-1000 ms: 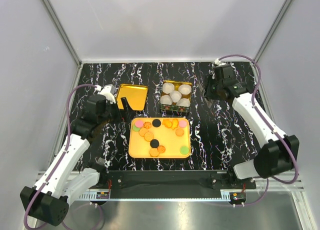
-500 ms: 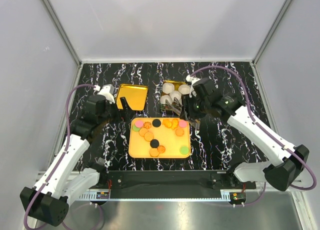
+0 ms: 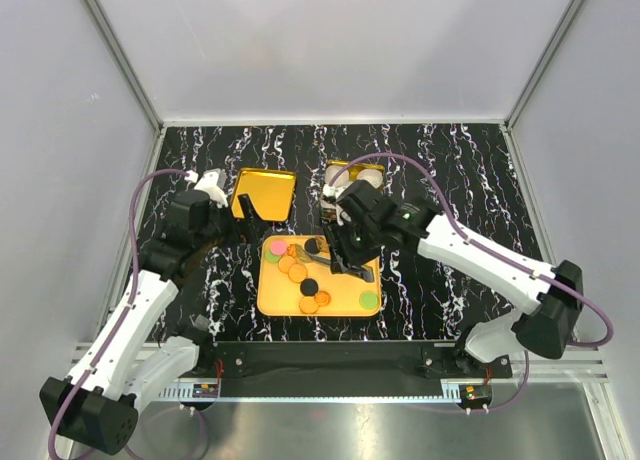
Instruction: Pack the cookies
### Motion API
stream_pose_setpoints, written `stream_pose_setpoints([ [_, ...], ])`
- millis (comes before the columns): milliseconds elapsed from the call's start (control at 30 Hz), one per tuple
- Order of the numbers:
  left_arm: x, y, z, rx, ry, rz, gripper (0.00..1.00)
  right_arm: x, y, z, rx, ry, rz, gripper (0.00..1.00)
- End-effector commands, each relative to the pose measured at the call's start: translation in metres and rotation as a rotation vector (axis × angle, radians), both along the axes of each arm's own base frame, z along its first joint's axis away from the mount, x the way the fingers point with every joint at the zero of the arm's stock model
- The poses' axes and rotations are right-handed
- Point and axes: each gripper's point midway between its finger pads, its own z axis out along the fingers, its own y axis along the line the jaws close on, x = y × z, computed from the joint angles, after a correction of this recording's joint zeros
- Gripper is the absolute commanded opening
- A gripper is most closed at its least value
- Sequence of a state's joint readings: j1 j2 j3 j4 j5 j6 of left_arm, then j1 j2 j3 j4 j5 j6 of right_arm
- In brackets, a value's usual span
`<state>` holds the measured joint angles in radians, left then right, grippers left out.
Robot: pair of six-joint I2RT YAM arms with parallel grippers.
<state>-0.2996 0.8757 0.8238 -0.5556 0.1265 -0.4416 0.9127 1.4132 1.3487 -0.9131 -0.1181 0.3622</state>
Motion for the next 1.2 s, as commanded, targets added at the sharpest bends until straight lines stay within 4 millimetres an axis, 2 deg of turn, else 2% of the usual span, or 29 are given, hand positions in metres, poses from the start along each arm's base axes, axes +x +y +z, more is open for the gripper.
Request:
stream_pose_setpoints([
  [0, 0.003, 0.004, 0.011, 0.002, -0.050, 0.015, 0.99, -0.001, 0.024, 0.012, 0.043, -0.021, 0.049, 0.55],
  [367, 0.003, 0.007, 0.013, 0.008, -0.060, 0.028, 0.99, -0.004, 0.049, -0.004, 0.009, -0.009, 0.112, 0.58],
  [800, 0.002, 0.006, 0.013, 0.006, -0.061, 0.022, 0.99, -0.007, 0.057, -0.036, -0.097, -0.006, 0.142, 0.59],
  [967, 0.001, 0.006, 0.014, 0.005, -0.062, 0.022, 0.99, -0.008, 0.057, -0.041, -0.116, -0.005, 0.147, 0.58],
  [1067, 0.001, 0.007, 0.014, 0.006, -0.064, 0.023, 0.99, -0.008, 0.057, -0.041, -0.118, -0.007, 0.145, 0.54],
  [1167, 0.001, 0.007, 0.014, 0.006, -0.064, 0.023, 0.99, -0.008, 0.054, -0.038, -0.123, -0.011, 0.143, 0.44],
])
